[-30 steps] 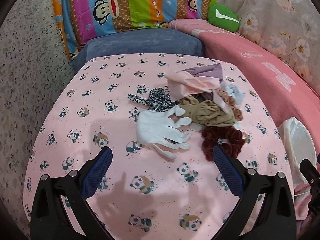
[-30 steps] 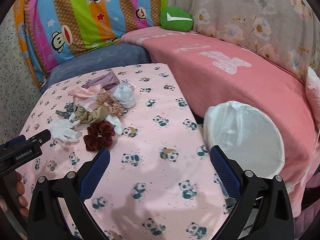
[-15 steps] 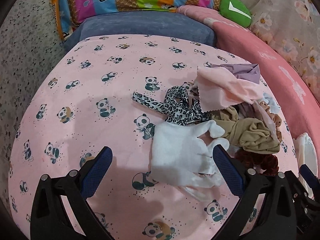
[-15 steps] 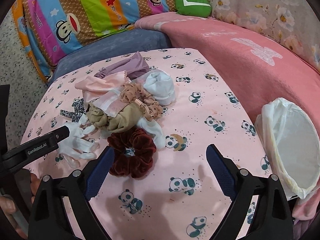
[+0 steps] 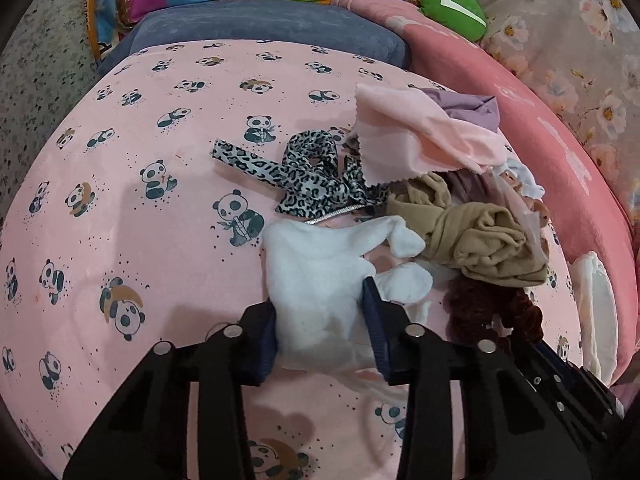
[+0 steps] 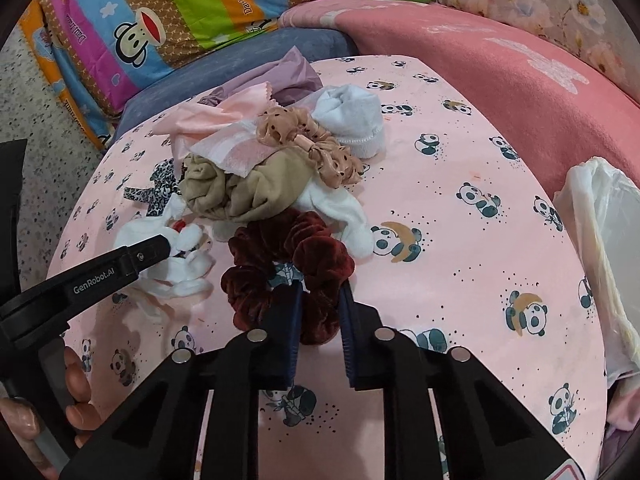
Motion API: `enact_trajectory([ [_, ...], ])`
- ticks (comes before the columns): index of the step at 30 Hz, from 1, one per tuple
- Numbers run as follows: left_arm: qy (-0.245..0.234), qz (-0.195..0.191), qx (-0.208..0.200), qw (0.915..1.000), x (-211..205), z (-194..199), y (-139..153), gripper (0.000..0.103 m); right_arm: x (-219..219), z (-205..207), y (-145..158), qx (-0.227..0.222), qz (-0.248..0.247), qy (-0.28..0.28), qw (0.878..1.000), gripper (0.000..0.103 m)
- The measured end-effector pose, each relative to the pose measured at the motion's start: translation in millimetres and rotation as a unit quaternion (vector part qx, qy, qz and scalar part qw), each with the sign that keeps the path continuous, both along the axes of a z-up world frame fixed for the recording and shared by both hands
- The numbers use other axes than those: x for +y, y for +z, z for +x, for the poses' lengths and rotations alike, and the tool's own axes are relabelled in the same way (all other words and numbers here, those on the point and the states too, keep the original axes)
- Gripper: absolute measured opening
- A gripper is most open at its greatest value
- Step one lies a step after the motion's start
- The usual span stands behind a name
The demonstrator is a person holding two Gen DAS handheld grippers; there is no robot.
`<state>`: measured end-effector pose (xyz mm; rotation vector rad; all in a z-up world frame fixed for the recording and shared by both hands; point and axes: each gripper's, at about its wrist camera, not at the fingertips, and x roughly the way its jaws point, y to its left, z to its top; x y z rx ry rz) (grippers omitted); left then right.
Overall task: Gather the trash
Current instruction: 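Grasp the white glove with the left tool while the right tool grasps the dark red scrunchie, then carry the glove and scrunchie over the white bin and open both tools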
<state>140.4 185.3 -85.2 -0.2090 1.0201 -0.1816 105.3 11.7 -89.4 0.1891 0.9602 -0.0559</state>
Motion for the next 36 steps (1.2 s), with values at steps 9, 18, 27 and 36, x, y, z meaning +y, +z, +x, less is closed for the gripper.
enact_trajectory([
  [9,-0.007,-0.007,-0.017,0.9998,-21,-40,26,0.016,-13,-38,37,-0.042,0.01,-0.002,0.999,0.009],
  [18,-0.05,0.018,-0.063,0.9966,-68,-64,70,0.016,-57,-78,92,-0.103,0.019,-0.039,0.994,0.009],
  [27,-0.118,0.035,-0.107,0.9865,-145,-84,108,0.016,-119,-109,132,-0.154,0.016,-0.087,0.984,0.009],
  [36,-0.18,0.047,-0.13,0.9739,-220,-89,120,0.016,-193,-129,140,-0.168,0.01,-0.149,0.974,0.009],
])
